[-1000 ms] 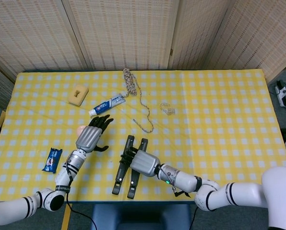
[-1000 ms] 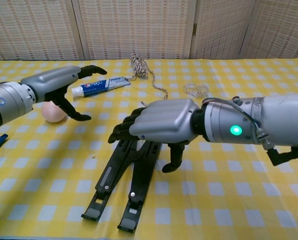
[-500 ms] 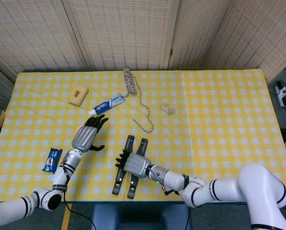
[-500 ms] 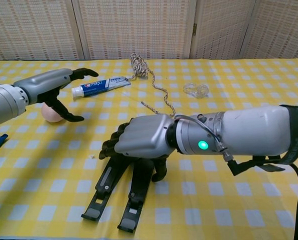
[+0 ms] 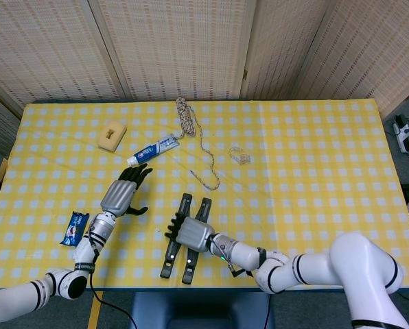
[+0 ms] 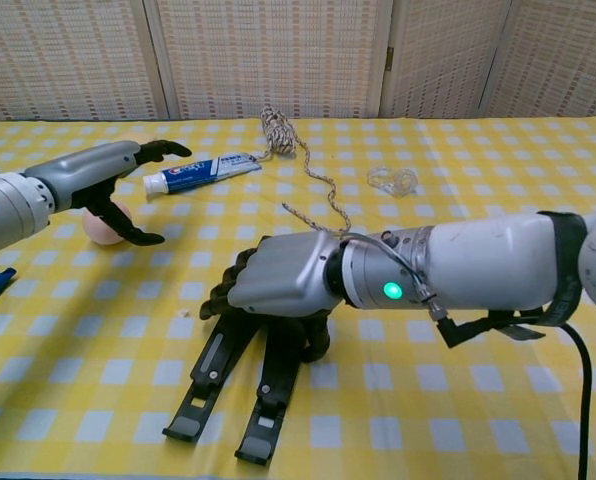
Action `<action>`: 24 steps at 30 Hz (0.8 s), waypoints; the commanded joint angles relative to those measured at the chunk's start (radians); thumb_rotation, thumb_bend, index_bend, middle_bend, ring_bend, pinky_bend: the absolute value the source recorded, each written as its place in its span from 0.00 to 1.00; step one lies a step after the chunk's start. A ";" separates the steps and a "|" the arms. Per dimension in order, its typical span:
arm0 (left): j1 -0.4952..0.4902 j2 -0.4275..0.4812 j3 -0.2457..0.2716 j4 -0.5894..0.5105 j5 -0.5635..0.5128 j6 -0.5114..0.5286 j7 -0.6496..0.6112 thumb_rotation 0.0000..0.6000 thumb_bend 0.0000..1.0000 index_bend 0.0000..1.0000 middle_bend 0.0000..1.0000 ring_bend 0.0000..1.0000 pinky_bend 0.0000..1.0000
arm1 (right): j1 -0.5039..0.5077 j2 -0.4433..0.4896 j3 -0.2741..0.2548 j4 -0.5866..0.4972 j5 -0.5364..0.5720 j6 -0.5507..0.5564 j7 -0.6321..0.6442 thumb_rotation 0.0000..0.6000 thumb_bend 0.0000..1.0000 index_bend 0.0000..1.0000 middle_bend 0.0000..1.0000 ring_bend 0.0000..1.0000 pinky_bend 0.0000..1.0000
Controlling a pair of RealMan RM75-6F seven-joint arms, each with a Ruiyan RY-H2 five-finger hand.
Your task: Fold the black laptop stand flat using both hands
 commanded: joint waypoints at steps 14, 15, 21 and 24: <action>0.004 -0.005 -0.001 0.008 0.012 0.009 -0.010 1.00 0.24 0.00 0.00 0.00 0.00 | -0.024 -0.009 -0.010 0.026 -0.117 0.092 0.090 1.00 0.27 0.36 0.35 0.21 0.06; 0.004 -0.005 -0.001 0.008 0.011 0.009 -0.009 1.00 0.24 0.00 0.00 0.00 0.00 | -0.028 -0.007 -0.010 0.027 -0.134 0.102 0.102 1.00 0.27 0.39 0.37 0.22 0.06; 0.003 -0.006 -0.003 0.002 0.012 0.013 -0.003 1.00 0.24 0.00 0.00 0.00 0.00 | -0.042 -0.003 -0.013 0.042 -0.194 0.129 0.150 1.00 0.27 0.46 0.43 0.27 0.07; 0.002 -0.005 -0.003 -0.002 0.012 0.014 0.006 1.00 0.24 0.00 0.00 0.00 0.00 | -0.049 -0.002 -0.015 0.047 -0.206 0.133 0.167 1.00 0.27 0.47 0.43 0.27 0.07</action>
